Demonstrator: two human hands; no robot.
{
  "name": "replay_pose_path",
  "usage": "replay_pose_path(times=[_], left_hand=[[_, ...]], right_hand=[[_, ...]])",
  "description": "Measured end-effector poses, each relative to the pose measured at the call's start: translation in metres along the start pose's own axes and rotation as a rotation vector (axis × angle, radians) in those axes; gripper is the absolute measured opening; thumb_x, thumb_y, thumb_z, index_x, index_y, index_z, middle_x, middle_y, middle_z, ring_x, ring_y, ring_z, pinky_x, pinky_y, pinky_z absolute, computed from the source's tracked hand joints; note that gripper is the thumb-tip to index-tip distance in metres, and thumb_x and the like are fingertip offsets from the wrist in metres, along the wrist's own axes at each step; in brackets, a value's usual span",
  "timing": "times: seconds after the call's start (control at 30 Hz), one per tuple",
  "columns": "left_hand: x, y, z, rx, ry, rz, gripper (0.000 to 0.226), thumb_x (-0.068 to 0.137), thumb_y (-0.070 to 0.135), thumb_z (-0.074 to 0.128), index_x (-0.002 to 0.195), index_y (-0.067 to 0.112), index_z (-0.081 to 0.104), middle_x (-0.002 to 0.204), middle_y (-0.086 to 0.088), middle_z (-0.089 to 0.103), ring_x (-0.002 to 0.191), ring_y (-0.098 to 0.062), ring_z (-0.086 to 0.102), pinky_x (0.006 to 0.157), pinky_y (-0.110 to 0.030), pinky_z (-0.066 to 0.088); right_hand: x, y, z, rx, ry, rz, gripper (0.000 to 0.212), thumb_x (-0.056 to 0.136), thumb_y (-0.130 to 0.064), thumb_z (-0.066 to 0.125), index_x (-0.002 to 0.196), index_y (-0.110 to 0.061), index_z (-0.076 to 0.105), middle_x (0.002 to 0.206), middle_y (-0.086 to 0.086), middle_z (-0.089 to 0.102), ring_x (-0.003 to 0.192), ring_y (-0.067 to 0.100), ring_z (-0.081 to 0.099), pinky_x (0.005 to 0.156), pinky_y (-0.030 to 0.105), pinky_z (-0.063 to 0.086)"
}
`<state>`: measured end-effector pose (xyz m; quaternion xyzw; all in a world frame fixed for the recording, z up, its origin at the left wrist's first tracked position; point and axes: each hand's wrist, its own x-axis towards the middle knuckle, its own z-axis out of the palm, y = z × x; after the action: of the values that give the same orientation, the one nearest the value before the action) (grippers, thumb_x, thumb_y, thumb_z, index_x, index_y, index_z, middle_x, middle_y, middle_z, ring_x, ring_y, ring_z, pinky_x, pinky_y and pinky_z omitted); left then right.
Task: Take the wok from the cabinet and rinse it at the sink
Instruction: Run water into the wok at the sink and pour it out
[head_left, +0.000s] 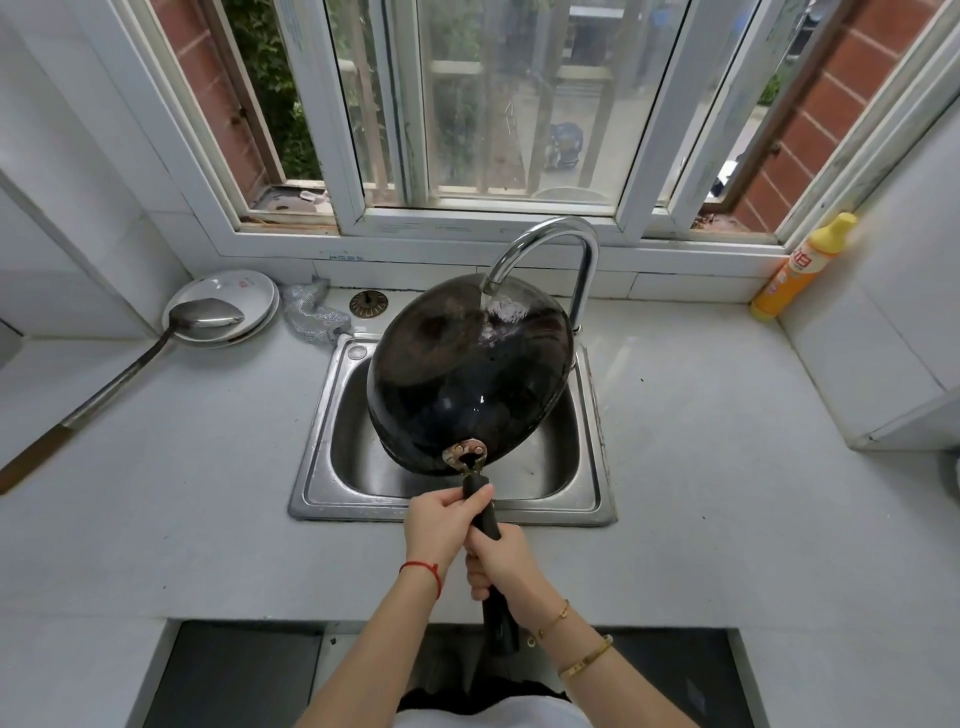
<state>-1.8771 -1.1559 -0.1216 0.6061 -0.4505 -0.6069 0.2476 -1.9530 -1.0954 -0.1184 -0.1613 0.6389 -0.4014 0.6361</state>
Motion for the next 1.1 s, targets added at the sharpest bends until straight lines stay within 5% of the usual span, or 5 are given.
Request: replay_pose_path(times=[0.67,1.1], left_hand=[[-0.005,-0.021,-0.021,-0.279,0.042,-0.060,0.016,0.086,0.023,0.071,0.084,0.010,0.079,0.084,-0.008,0.078,0.090,-0.024,0.070,0.080,-0.033,0.054],[-0.008,-0.017,-0.013,-0.427,-0.028,-0.073,0.020,0.094,0.014,0.061,0.102,0.000,0.072,0.093,-0.015,0.073,0.095,-0.027,0.066,0.096,-0.040,0.051]], right_hand=[[0.005,0.008,0.021,-0.222,0.051,-0.072,0.020,0.090,-0.025,0.059,0.076,-0.010,0.057,0.050,0.000,0.048,0.035,0.009,0.045,0.039,0.021,0.042],[0.008,0.014,0.018,-0.414,0.207,-0.255,0.015,0.089,-0.024,0.060,0.076,-0.018,0.064,0.059,0.000,0.060,0.046,0.010,0.057,0.039,0.022,0.048]])
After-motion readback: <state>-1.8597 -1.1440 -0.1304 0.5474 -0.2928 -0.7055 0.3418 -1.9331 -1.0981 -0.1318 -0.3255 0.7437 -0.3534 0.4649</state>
